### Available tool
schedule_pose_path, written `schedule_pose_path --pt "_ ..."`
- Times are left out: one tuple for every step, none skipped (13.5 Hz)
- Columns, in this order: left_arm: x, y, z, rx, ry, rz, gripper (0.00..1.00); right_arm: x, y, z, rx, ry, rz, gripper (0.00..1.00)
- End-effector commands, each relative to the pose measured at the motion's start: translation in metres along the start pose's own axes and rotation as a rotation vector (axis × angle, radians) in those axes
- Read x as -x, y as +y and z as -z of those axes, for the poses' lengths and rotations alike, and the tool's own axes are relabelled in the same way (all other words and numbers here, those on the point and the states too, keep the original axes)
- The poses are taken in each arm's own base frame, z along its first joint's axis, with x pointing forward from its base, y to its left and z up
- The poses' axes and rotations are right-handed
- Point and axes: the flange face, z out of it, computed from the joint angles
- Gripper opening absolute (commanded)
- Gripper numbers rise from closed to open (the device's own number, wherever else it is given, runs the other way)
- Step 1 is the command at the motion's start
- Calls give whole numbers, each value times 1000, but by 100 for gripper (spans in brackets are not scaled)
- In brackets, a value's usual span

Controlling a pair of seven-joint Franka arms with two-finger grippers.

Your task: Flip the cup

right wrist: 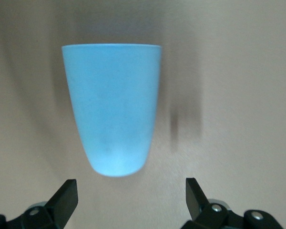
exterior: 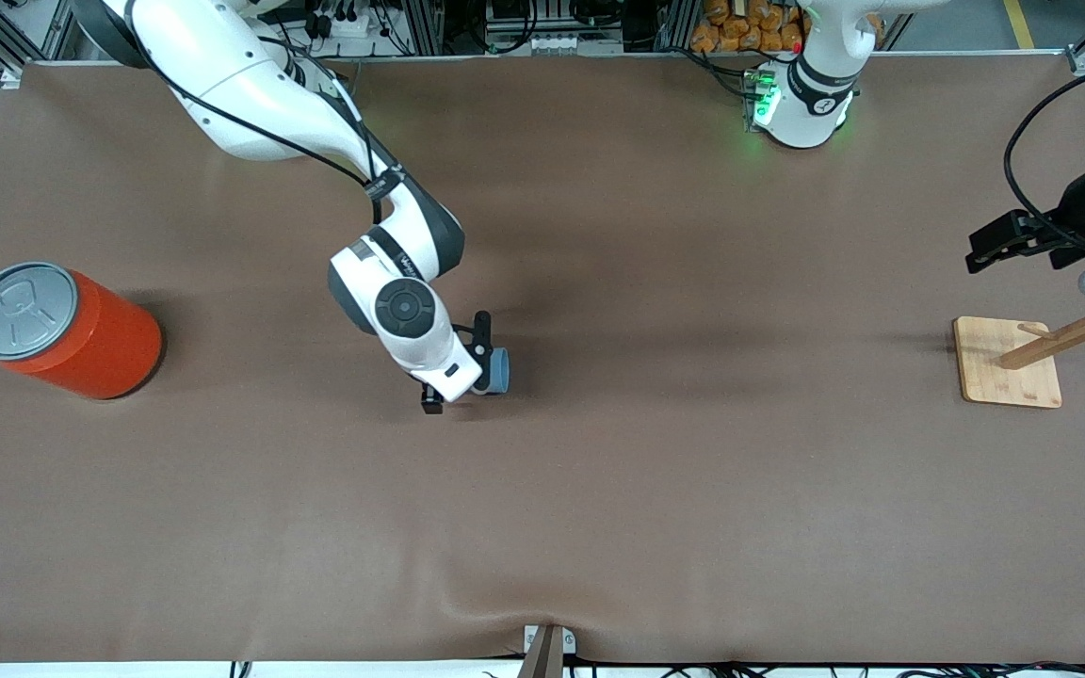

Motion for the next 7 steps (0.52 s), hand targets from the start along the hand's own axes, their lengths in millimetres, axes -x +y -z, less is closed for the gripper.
schedule_pose_path --pt "-8 10 -8 40 -21 -22 100 18 5 37 -28 71 -138 100" --pt "-11 15 -14 88 -37 -22 100 24 7 49 -33 88 -213 100" --pt "-13 21 -19 173 -51 -16 100 29 7 62 -50 93 -300 100" --pt "-18 24 -27 259 -74 -2 100 31 8 80 -53 96 -393 100" --pt "-23 29 -35 321 -96 6 100 32 8 99 -51 94 -496 100" --pt "-25 36 -41 344 -106 1 100 35 7 120 -50 85 -596 100" --pt "-30 42 -47 357 -107 -2 100 41 5 140 -39 70 -704 100"
